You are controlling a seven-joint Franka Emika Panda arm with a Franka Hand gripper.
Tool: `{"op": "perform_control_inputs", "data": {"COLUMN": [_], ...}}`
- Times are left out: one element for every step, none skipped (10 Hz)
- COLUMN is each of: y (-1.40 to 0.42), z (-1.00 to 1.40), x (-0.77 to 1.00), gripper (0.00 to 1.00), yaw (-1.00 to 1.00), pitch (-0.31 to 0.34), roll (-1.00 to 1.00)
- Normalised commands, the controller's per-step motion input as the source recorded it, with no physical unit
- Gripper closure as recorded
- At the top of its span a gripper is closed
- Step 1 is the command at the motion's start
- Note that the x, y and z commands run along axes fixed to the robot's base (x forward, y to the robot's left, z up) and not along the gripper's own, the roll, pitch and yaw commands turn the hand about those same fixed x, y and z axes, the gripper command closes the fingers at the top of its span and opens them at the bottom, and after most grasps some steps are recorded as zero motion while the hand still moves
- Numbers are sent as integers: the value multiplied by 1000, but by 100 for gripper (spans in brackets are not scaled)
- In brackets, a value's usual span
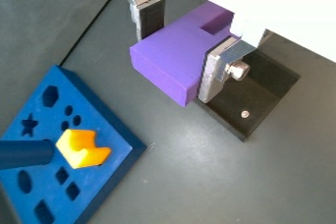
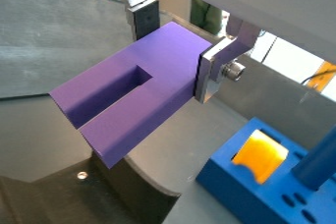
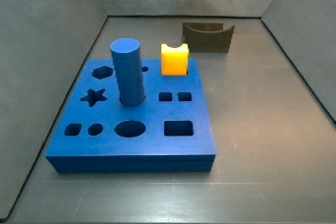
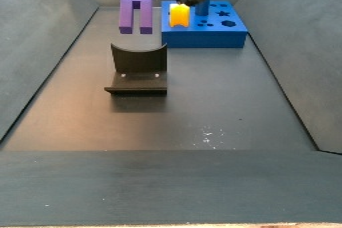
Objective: Pick up the double-square object. Move up. Place the double-square object on the fixture. Regrasp the double-square object. Move to above the board. Insert the double-square object.
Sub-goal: Place the double-square object on the fixture.
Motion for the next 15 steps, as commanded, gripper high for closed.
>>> {"op": "perform_control_inputs", "data": {"y": [36,132,140,143,137,141,141,134,137,125,99,78,105,111,110], "z": [-12,-1000,-1000,-1000,-1000,-1000,-1000,-1000,-1000,-833,-648,-417,-370,-350,-350], "x": [70,131,136,147,156,159,162,172,180,160,137,108,86,77,78], "gripper": [100,100,100,100,100,100,100,100,100,100,100,100,100,100,100], "yaw": [-95,-43,-62,-108,-148,-175,-187,-194,-191,-178,-157,-123,-105,-74,-54], "pitch": [74,219,211,221,197,156,129,78,35,-3,-24,-49,-60,-63,-63], "roll": [-252,-1000,-1000,-928,-729,-563,-451,-262,-200,-174,-161,-137,-114,-111,-111]}}
